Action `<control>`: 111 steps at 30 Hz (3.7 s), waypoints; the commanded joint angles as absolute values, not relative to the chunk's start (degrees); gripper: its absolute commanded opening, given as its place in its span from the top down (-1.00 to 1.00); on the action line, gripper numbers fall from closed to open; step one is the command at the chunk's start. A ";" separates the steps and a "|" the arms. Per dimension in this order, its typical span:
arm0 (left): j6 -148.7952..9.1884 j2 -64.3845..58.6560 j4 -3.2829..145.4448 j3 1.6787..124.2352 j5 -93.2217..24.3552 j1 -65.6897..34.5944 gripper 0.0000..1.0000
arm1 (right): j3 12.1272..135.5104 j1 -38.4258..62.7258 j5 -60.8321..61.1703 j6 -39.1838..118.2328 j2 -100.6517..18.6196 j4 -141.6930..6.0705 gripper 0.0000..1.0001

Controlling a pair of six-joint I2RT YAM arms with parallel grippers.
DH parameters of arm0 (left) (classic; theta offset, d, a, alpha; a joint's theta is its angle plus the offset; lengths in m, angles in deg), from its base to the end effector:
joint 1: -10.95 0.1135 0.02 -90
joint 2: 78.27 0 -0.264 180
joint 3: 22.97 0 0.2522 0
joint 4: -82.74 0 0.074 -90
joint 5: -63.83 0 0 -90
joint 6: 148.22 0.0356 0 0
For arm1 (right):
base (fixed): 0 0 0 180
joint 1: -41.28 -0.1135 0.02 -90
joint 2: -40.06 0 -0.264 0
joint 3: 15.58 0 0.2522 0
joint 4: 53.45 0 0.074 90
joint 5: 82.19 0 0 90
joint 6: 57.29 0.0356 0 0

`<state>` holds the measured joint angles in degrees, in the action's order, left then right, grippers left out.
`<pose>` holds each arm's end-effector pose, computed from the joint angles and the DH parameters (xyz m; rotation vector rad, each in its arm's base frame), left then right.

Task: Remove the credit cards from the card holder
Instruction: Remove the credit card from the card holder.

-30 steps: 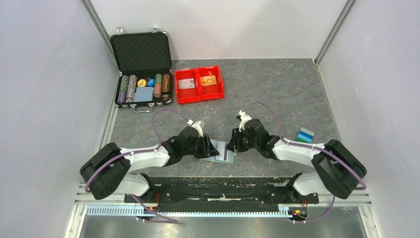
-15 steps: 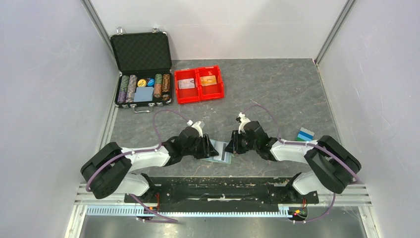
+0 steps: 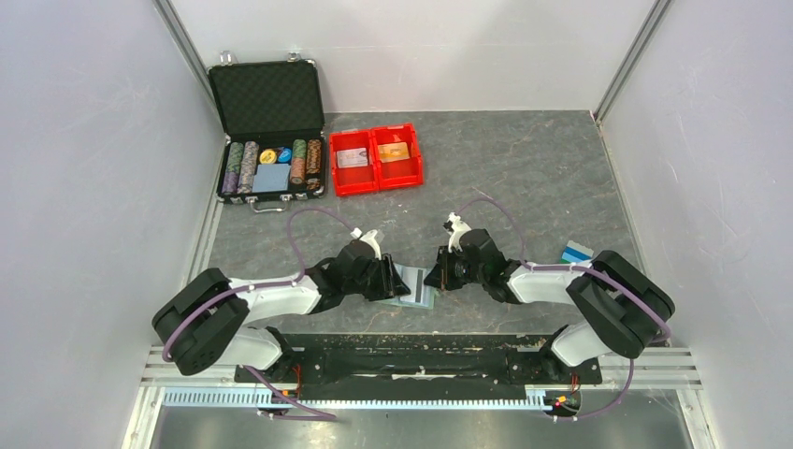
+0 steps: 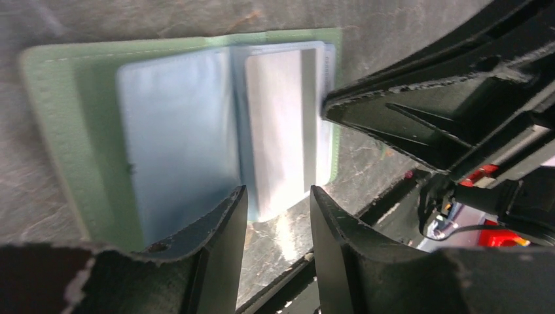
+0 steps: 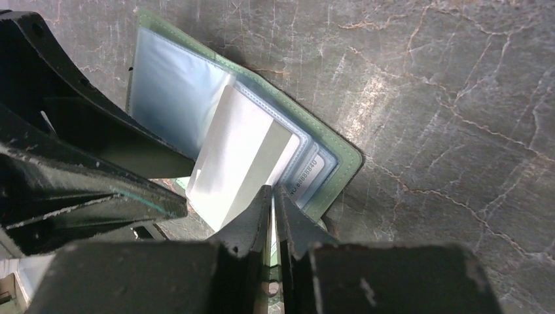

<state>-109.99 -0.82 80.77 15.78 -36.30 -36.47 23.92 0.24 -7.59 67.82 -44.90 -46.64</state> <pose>0.1592 -0.1826 0.1424 0.0069 2.5212 -1.0256 0.1886 0.1767 0.1291 -0.2817 2.4035 0.9730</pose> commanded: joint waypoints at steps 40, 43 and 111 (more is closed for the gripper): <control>-110.52 -4.45 83.47 11.66 -34.48 -34.22 0.04 | 31.68 -2.44 -5.99 68.51 -42.02 -57.59 0.55; -110.53 -4.28 83.46 11.79 -34.81 -34.22 0.04 | 31.50 -2.62 -6.25 68.28 -42.14 -56.81 0.57; -121.93 -1.13 106.96 2.35 -47.35 -26.75 0.95 | 26.56 -2.85 -6.19 68.61 -48.71 -52.24 0.81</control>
<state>-119.41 -1.32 100.09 2.80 -44.91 -27.07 27.92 -2.75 -7.57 70.18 -47.13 -49.98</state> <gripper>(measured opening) 0.033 0.095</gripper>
